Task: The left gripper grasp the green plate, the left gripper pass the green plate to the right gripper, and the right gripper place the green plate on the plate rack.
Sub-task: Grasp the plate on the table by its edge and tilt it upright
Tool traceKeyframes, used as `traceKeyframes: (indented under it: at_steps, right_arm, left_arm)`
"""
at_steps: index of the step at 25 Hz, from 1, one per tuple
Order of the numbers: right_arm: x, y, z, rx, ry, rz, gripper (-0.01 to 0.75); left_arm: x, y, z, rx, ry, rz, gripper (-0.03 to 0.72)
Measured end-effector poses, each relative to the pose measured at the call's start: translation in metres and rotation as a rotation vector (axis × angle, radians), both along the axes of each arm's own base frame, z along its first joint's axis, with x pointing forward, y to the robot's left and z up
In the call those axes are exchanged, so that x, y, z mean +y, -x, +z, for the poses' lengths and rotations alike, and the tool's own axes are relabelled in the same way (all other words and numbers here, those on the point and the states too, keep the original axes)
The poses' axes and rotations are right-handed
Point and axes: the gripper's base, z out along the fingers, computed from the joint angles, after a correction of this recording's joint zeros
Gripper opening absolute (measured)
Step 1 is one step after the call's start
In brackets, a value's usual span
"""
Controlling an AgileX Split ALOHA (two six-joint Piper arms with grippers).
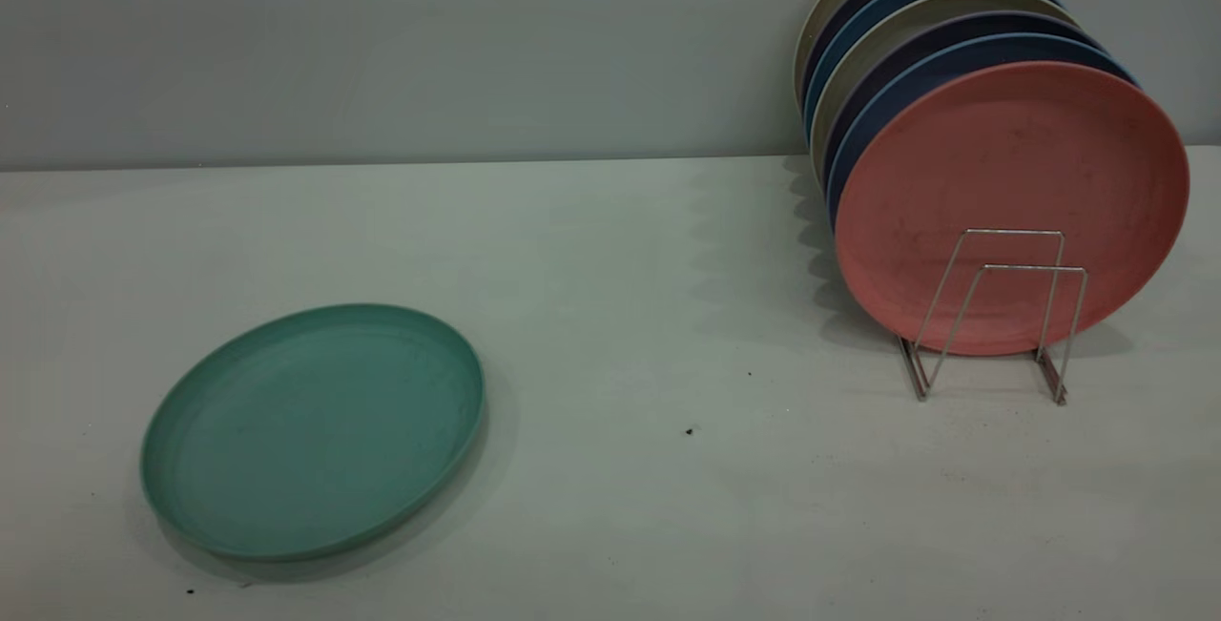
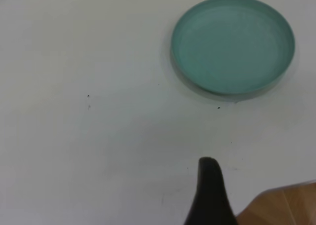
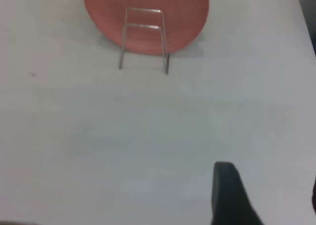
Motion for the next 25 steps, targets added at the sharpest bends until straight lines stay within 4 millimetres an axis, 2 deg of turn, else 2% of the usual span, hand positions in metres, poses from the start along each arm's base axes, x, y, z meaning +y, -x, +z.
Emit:
traceKeyframes:
  at_steps: [5,10,15,19,25]
  right_arm:
    - [0.004,-0.026,0.019,0.064,-0.027,0.023,0.460]
    - [0.008,-0.070,0.046,0.114,-0.010,0.075,0.530]
    - [0.017,-0.120,0.067,0.081,-0.041,0.151,0.553]
    - [0.027,-0.163,0.065,0.098,-0.086,0.238,0.552]
    - [0.043,-0.219,0.031,0.226,-0.170,0.378,0.550]
  left_arm:
    - [-0.001,-0.025,0.029,-0.004,0.002,0.003,0.582]
    - [-0.006,-0.074,0.056,0.113,0.038,-0.011,0.582]
    - [-0.015,-0.126,0.060,0.231,0.125,-0.027,0.582]
    - [-0.018,-0.169,0.057,0.289,0.163,-0.014,0.582]
    - [-0.021,-0.233,0.034,0.414,0.165,0.009,0.582]
